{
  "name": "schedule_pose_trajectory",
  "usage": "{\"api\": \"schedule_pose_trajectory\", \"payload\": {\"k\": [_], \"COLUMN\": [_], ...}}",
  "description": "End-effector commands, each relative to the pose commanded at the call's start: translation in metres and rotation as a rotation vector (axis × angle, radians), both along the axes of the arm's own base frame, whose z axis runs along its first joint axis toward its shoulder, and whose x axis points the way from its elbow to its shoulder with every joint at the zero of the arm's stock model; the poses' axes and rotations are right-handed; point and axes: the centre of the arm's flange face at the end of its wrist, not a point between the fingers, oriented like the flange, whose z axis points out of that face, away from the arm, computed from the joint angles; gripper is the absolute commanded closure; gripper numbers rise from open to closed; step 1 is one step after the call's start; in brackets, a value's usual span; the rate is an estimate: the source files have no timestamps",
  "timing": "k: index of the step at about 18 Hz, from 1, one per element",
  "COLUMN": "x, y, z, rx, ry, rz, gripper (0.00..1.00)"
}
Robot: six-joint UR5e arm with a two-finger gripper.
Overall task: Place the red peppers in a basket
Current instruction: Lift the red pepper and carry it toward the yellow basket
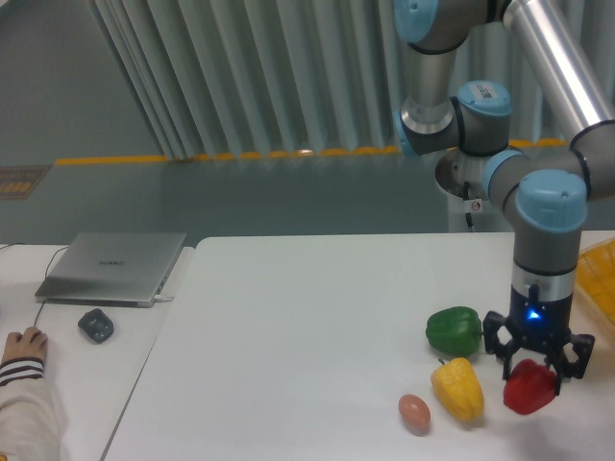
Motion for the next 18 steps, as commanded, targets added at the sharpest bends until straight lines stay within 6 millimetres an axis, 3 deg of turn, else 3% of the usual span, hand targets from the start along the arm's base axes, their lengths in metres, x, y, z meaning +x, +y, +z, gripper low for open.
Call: {"api": "schedule_pose_trajectory", "payload": {"k": [6, 11, 18], "x": [-0.007, -0.018, -0.029], "y": [-0.029, -0.065, -0.089], "z": [-0.002, 0.004, 0.003], "rx": [-0.043, -0.080, -0.107], "ry": [-0.006, -0.019, -0.047], "rz": [-0.196, -0.402, -0.514], "gripper": [0.45, 0.45, 0.45]}}
